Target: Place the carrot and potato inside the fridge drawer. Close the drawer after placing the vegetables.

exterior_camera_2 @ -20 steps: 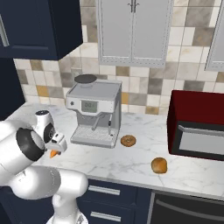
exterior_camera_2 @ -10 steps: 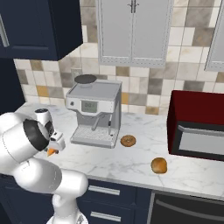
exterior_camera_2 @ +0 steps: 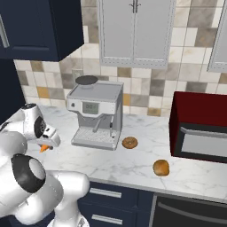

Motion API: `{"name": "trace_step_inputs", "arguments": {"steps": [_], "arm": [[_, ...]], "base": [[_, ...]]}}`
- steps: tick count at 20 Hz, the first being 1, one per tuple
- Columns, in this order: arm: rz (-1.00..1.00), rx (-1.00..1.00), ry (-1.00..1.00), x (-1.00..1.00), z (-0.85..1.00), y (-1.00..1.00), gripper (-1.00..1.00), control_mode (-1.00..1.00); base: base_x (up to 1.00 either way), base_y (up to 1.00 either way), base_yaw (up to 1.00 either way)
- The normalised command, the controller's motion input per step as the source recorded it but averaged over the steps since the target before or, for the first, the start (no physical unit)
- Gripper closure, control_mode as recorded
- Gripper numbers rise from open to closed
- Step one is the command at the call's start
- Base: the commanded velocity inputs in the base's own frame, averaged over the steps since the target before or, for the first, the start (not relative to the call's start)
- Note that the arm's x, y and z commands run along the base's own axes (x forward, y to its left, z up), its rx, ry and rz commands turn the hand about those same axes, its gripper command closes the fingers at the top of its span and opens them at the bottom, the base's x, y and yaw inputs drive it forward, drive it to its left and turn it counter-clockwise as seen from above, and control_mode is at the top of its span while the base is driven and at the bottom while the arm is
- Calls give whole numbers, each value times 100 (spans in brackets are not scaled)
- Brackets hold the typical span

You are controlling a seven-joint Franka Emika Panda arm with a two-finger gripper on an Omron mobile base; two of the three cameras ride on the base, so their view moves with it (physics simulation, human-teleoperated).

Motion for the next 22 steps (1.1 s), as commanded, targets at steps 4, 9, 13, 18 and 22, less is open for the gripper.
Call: {"name": "trace_step_inputs", "arguments": {"steps": [4, 9, 13, 18, 22], "arm": [[0, 1, -26, -64, 100, -24, 100, -100], [0, 3, -20, -64, 96, -60, 100, -100], [0, 1, -17, -60, 62, -74, 100, -100], [0, 1, -12, -53, 55, -67, 100, -100], [-1, 2, -2, -18, 31, -47, 100, -100]], "base": [[0, 0, 0], [0, 0, 0], [0, 0, 0], [0, 0, 0], [0, 0, 0]]}}
